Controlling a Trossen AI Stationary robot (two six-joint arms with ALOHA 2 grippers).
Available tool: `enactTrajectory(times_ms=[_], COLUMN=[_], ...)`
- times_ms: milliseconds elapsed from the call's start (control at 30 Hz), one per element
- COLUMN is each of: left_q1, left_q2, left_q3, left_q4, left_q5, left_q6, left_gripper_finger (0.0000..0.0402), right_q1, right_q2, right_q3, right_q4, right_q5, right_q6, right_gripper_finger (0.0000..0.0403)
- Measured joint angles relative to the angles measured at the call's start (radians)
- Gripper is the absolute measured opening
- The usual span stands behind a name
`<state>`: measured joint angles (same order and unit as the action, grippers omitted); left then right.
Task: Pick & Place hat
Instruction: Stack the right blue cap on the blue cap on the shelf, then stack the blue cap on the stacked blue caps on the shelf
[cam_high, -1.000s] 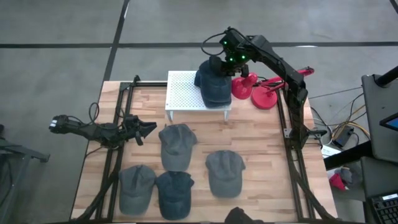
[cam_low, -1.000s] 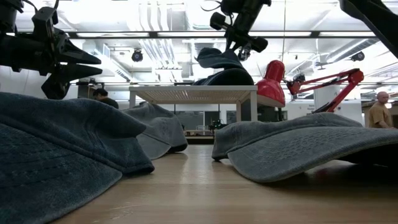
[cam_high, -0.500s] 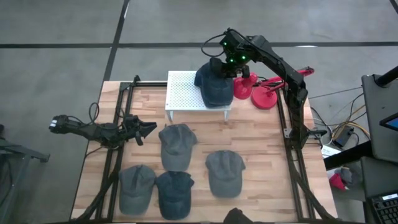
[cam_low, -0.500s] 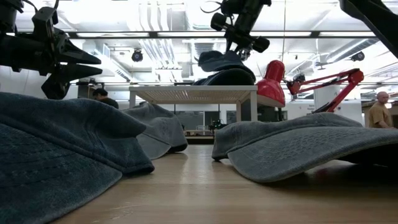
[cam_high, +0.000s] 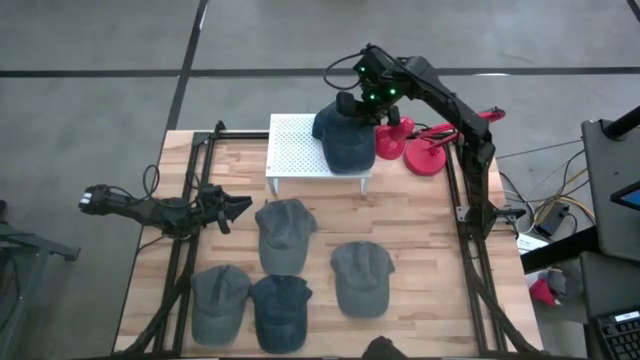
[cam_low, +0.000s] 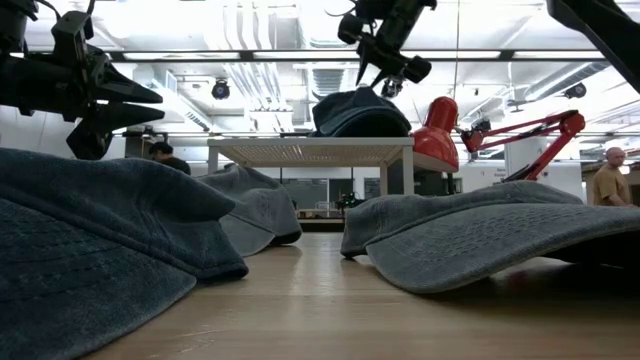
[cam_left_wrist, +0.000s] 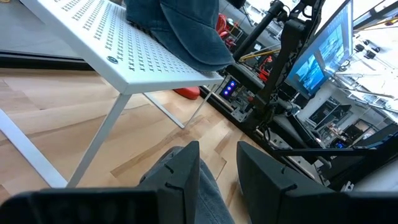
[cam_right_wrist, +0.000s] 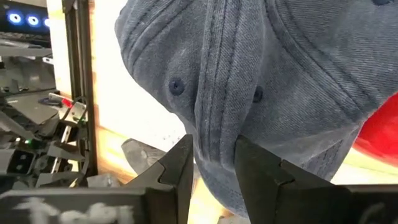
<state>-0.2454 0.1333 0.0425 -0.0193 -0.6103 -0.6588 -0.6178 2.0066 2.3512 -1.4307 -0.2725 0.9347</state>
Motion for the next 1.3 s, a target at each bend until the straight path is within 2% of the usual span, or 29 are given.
enactTrajectory(times_ms=[433, 567, 700, 867, 1000, 1167, 1300], left_q1=[0.0, 0.0, 0.0, 0.0, 0.0, 0.0, -0.001], left_q2=[0.0, 0.0, 0.0, 0.0, 0.0, 0.0, 0.007], left_q3=[0.0, 0.0, 0.0, 0.0, 0.0, 0.019, 0.071], left_q4=[0.0, 0.0, 0.0, 0.0, 0.003, 0.023, 0.026], left_q5=[0.0, 0.0, 0.0, 0.0, 0.002, 0.089, 0.127], left_q6=[0.0, -0.001, -0.002, -0.003, -0.003, 0.051, 0.117], left_gripper_finger=[0.0108, 0.0108, 0.0108, 0.0108, 0.0108, 0.0108, 0.0108], right_q1=[0.02, 0.097, 0.245, 0.497, 0.674, 0.86, 0.965], right_q2=[-0.117, -0.179, -0.224, -0.218, -0.188, -0.158, -0.162], right_q3=[0.002, 0.003, 0.003, 0.003, 0.002, -0.002, -0.03], right_q4=[-0.006, -0.009, -0.01, -0.007, -0.012, -0.076, -0.137], right_q5=[0.001, 0.0, 0.02, 0.148, 0.296, 0.488, 0.685], right_q6=[-0.024, -0.094, -0.188, -0.256, -0.258, -0.251, -0.191], right_gripper_finger=[0.009, 0.0086, 0.0081, 0.0075, 0.0067, 0.0059, 0.0054])
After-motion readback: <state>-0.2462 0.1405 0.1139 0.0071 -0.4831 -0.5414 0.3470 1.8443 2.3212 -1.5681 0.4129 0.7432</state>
